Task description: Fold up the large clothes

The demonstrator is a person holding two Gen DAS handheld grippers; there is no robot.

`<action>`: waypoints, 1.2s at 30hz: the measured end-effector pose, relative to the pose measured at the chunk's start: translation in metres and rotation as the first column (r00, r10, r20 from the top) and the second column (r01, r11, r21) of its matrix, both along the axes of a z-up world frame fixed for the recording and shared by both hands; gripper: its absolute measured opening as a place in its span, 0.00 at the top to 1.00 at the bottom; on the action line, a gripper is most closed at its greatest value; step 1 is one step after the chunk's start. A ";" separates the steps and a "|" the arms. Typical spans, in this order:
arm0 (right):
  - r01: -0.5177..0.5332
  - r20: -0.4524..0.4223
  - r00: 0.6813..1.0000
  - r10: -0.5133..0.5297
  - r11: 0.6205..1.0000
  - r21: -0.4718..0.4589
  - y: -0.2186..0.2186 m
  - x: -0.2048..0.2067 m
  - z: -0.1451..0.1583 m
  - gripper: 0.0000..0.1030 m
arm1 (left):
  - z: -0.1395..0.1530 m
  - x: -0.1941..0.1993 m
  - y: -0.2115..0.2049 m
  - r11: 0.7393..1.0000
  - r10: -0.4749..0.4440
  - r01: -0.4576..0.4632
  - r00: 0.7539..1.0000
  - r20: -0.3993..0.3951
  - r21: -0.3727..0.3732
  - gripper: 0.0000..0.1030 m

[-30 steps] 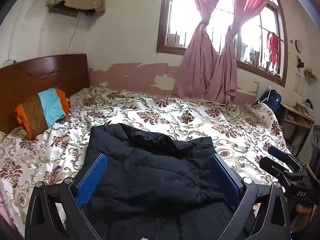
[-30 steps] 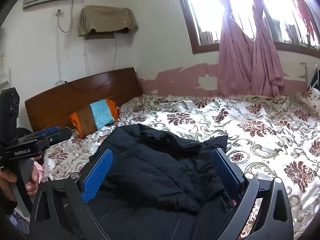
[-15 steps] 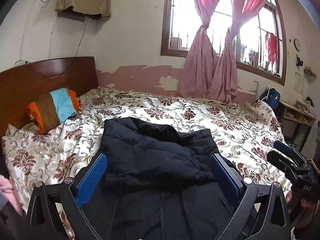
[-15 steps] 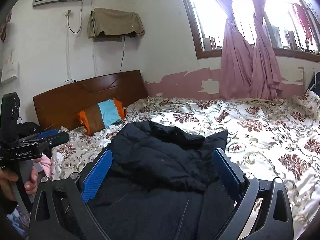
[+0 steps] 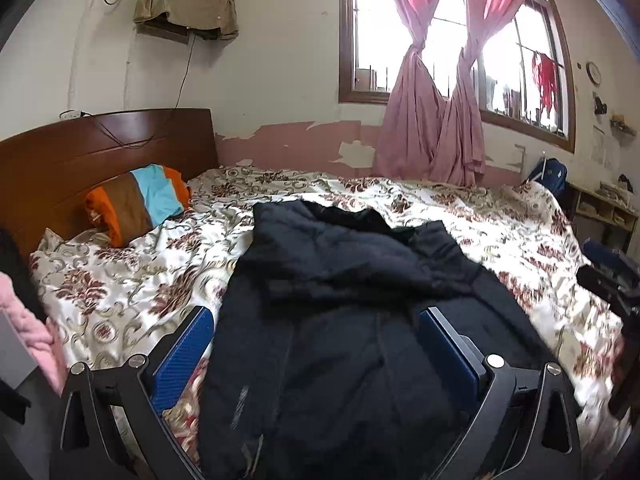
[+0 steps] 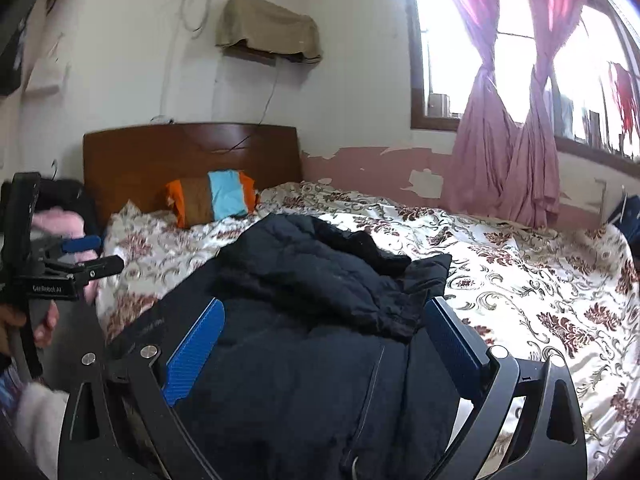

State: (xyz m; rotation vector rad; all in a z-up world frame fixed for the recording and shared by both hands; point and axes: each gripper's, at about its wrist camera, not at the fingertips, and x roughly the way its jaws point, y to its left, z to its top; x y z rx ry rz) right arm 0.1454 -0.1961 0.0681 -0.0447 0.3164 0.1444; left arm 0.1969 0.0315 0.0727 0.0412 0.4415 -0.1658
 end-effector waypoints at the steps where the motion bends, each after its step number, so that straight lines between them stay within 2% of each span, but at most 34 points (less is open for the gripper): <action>1: -0.005 -0.009 1.000 0.005 1.000 -0.010 0.003 -0.004 -0.004 0.05 | -0.007 -0.007 0.006 1.000 -0.002 0.002 1.000 -0.003 0.009 0.00; 7: 0.006 -0.085 0.996 -0.007 1.000 -0.014 0.010 -0.021 -0.028 0.05 | -0.039 -0.030 0.027 0.999 -0.025 0.026 0.998 -0.051 0.028 0.00; 12: 0.022 -0.142 0.989 -0.033 0.996 -0.084 0.014 -0.029 -0.056 0.05 | -0.067 -0.046 0.034 0.995 -0.074 0.080 0.994 -0.084 0.062 0.00; 19: 0.032 -0.215 0.975 -0.059 0.991 -0.128 0.009 -0.041 -0.086 0.05 | -0.112 -0.058 0.031 0.975 -0.168 0.191 0.968 -0.188 0.112 0.00; 25: 0.008 -0.277 0.959 -0.065 0.979 -0.204 0.010 -0.049 -0.109 0.05 | -0.147 -0.064 0.015 0.932 -0.192 0.262 0.944 -0.270 0.252 0.00; 28: 0.003 -0.298 0.951 -0.079 0.969 -0.246 0.011 -0.050 -0.117 0.05 | -0.159 -0.061 0.010 0.909 -0.209 0.305 0.924 -0.319 0.285 0.00; 32: 0.007 -0.312 0.944 -0.107 0.952 -0.305 0.011 -0.051 -0.131 0.05 | -0.169 -0.048 0.007 0.887 -0.191 0.324 0.906 -0.378 0.328 0.00; 36: -0.010 -0.293 0.950 -0.110 0.925 -0.380 0.018 -0.056 -0.139 0.05 | -0.184 -0.037 -0.001 0.850 -0.151 0.342 0.887 -0.436 0.401 0.00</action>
